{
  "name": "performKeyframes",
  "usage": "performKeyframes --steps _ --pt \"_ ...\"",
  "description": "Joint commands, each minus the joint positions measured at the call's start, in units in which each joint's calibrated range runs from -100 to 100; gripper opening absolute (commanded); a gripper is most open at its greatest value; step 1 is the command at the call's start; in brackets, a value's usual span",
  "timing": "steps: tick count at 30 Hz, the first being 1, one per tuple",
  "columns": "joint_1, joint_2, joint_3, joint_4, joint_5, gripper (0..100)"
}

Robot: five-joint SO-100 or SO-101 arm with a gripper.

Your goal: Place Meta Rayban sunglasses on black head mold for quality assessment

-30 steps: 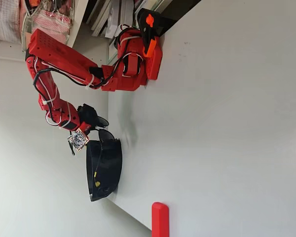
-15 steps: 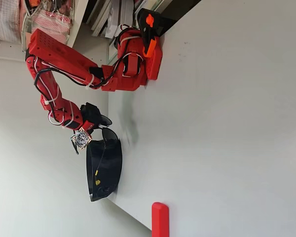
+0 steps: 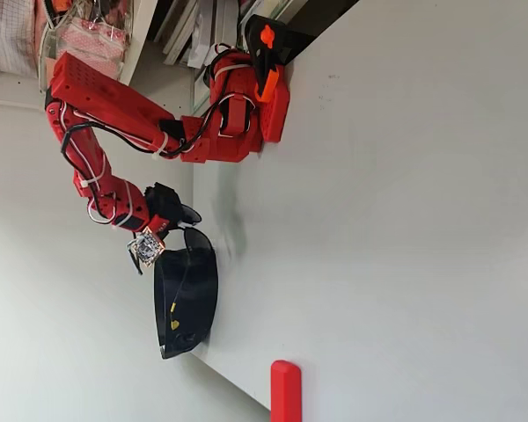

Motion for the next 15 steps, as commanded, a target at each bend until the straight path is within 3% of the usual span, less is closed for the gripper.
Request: performKeyframes --steps 1,15 --pt "0.93 4.43 -8.38 -1.75 0.33 0" --pt "0.23 7.38 -13.75 -1.75 -0.37 0"
